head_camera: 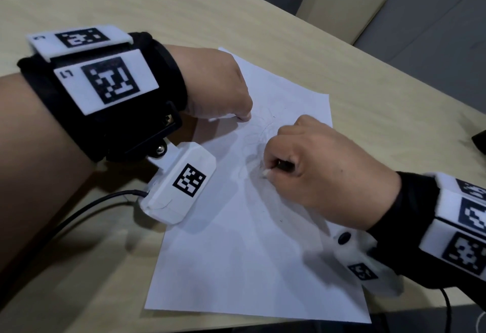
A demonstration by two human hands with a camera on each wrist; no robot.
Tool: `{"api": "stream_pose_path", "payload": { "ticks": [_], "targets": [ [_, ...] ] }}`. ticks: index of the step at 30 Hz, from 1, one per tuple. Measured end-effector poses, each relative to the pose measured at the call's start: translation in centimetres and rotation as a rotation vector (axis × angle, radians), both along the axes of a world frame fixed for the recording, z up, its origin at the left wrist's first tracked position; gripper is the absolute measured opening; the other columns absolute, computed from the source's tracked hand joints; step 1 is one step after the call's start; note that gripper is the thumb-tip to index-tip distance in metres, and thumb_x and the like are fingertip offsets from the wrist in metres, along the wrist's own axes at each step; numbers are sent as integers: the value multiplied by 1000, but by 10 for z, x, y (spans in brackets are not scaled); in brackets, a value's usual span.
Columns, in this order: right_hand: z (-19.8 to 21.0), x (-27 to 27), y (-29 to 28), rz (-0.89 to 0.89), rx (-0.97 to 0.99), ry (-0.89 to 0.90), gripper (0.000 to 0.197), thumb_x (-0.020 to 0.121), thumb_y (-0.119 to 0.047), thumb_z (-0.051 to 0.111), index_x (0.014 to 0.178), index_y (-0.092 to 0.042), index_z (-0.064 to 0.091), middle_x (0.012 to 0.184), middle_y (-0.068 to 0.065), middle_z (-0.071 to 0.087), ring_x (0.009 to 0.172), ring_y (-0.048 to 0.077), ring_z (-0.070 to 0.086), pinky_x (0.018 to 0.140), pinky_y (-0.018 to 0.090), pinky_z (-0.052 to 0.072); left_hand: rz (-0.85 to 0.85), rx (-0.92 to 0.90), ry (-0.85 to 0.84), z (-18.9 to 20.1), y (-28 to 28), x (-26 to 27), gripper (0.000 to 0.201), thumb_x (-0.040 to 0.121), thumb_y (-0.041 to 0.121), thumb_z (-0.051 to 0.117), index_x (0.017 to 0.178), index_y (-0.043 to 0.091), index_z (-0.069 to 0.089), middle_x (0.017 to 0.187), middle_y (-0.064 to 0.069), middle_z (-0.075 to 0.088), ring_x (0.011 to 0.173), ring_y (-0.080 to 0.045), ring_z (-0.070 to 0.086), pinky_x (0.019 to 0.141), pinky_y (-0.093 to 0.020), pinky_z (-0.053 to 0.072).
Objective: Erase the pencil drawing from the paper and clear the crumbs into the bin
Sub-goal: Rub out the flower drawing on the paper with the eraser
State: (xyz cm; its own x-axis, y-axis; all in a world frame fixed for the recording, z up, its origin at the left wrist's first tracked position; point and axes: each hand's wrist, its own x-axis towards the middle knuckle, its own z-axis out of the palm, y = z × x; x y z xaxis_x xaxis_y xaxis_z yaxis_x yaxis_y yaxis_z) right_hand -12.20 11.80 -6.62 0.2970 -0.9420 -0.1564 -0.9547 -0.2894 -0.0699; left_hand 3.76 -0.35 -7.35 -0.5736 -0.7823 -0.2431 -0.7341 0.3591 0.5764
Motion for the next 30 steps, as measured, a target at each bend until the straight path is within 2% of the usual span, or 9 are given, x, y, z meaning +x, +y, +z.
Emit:
{"api": "stream_pose_path", "payload": {
  "ticks": [5, 9, 13, 17, 20, 24, 28, 30],
  "targets": [
    [-1, 3, 4, 44, 24, -17, 9, 79, -22, 54, 71, -19, 58, 68, -8, 55, 77, 21, 46, 67, 41, 46, -8, 7, 4, -1, -1, 1, 30, 86, 38, 63, 91, 13, 79, 122, 0, 71, 114, -21, 64, 104, -47, 45],
    [2, 0, 1, -22, -18, 17, 12, 79, -25, 49, 71, -22, 57, 69, -9, 56, 79, 22, 46, 69, 43, 47, -18, -4, -2, -1, -1, 1, 30, 87, 37, 63, 87, 11, 77, 121, -1, 71, 114, -22, 64, 104, -47, 45],
    [-1, 4, 3, 31, 15, -11, 10, 79, -22, 51, 71, -20, 57, 68, -8, 55, 77, 22, 47, 66, 43, 47, -8, 3, 3, -1, -1, 2, 29, 85, 38, 63, 90, 14, 78, 121, 1, 71, 114, -21, 64, 104, -47, 46],
    [2, 1, -2, -28, -42, 15, 10, 78, -22, 50, 70, -21, 57, 68, -9, 55, 78, 23, 46, 68, 43, 47, -15, -13, 2, -1, -1, 1, 28, 86, 37, 63, 83, 12, 76, 120, -1, 72, 114, -21, 64, 103, -47, 46],
    [-1, 5, 1, 33, 12, -1, 9, 80, -20, 54, 71, -19, 56, 68, -7, 55, 78, 23, 47, 67, 43, 47, -20, -6, -5, -1, -1, 1, 28, 87, 36, 63, 89, 12, 78, 121, -1, 71, 114, -21, 64, 103, -46, 46],
    [3, 2, -3, -31, -54, 31, 12, 79, -23, 49, 70, -20, 56, 67, -7, 54, 77, 24, 46, 68, 44, 46, -27, -12, -6, 0, 0, 1, 28, 88, 36, 62, 92, 13, 78, 121, -1, 71, 115, -22, 63, 104, -47, 46],
    [-2, 8, 2, 31, -2, 1, 10, 79, -21, 51, 71, -18, 56, 67, -6, 55, 77, 24, 47, 67, 43, 46, -25, -11, -8, 1, 0, 1, 29, 89, 35, 61, 96, 13, 78, 123, -2, 71, 115, -23, 63, 104, -47, 45],
    [0, 5, -1, -8, -27, 23, 10, 80, -22, 51, 71, -20, 56, 69, -7, 55, 79, 24, 46, 69, 43, 46, -25, -15, -9, 1, 0, 1, 29, 89, 35, 61, 95, 12, 78, 123, -3, 71, 116, -23, 62, 104, -47, 45]
  ]
}}
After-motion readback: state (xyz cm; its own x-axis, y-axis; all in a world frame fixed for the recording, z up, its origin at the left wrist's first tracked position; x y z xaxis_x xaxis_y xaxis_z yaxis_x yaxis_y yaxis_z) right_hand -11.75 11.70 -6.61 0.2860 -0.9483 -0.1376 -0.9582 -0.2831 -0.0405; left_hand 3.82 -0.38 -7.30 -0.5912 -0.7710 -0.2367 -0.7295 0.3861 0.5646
